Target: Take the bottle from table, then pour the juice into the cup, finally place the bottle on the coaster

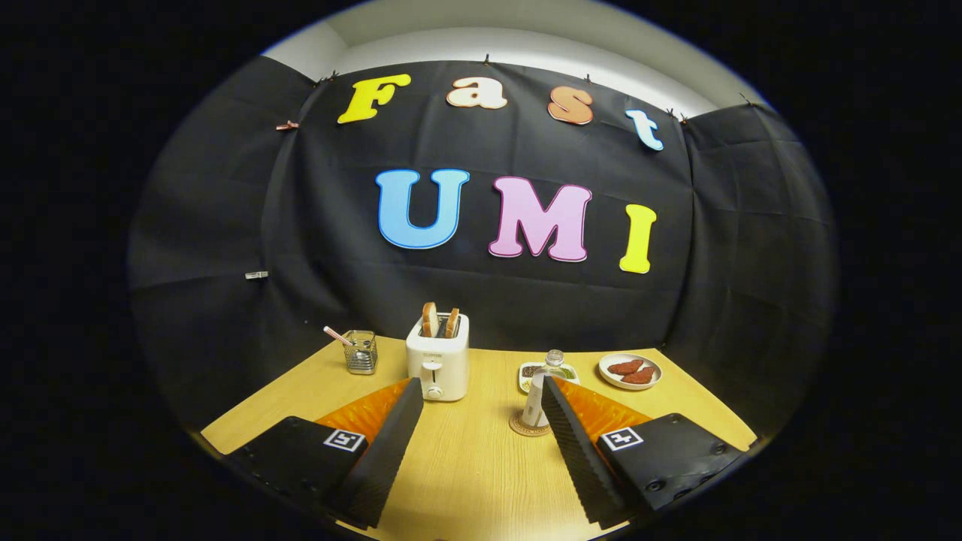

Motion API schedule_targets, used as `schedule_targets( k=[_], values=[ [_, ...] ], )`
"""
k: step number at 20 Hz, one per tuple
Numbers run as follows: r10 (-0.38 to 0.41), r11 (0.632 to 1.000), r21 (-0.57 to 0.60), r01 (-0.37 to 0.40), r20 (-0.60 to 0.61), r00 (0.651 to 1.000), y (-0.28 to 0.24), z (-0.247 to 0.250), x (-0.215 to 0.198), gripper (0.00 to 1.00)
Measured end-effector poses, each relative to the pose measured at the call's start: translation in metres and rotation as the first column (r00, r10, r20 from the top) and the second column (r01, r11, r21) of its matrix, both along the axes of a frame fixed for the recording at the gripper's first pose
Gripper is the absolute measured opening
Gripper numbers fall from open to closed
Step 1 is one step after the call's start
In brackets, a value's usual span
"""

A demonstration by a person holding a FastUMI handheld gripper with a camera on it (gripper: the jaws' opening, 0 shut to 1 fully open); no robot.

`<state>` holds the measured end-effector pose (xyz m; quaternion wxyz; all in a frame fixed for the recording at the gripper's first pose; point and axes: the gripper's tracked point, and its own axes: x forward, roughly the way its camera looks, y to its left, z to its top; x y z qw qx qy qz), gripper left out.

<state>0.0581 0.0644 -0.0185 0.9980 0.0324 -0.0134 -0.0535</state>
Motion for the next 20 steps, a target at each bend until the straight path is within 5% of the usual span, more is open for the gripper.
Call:
schedule_targets(
  k=[8, 20],
  values=[
    [-0.009, 1.000, 0.009, 0.009, 0.042, 0.999, 0.006, 0.024, -0.045, 0.97],
    [-0.076, 0.997, -0.017, 0.077, 0.063, 0.995, -0.024, 0.036, -0.018, 0.97]
  ],
)
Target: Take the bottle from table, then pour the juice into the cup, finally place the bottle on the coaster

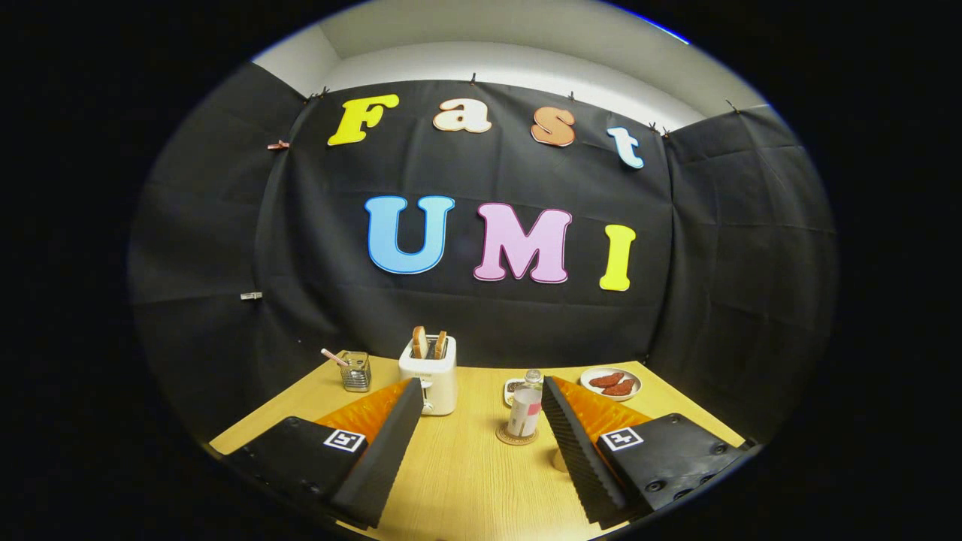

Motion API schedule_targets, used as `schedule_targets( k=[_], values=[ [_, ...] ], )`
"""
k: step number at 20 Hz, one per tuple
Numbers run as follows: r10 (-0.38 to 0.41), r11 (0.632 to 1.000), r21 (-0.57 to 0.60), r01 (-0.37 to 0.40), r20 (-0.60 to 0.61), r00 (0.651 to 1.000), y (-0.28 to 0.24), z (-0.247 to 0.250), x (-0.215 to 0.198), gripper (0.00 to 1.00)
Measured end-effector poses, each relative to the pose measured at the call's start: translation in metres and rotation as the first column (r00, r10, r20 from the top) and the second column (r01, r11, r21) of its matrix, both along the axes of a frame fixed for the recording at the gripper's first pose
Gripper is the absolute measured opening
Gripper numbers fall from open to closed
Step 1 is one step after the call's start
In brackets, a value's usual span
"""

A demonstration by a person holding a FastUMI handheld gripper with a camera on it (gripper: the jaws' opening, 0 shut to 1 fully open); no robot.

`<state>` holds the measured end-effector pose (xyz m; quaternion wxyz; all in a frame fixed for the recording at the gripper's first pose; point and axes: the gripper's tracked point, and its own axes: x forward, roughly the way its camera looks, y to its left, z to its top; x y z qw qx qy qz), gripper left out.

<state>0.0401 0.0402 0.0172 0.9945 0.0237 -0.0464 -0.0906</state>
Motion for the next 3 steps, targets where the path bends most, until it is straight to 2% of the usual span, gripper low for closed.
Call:
schedule_targets(
  k=[3],
  values=[
    [-0.009, 1.000, -0.009, 0.009, -0.020, 1.000, -0.0047, -0.0100, 0.0115, 0.97]
  ],
)
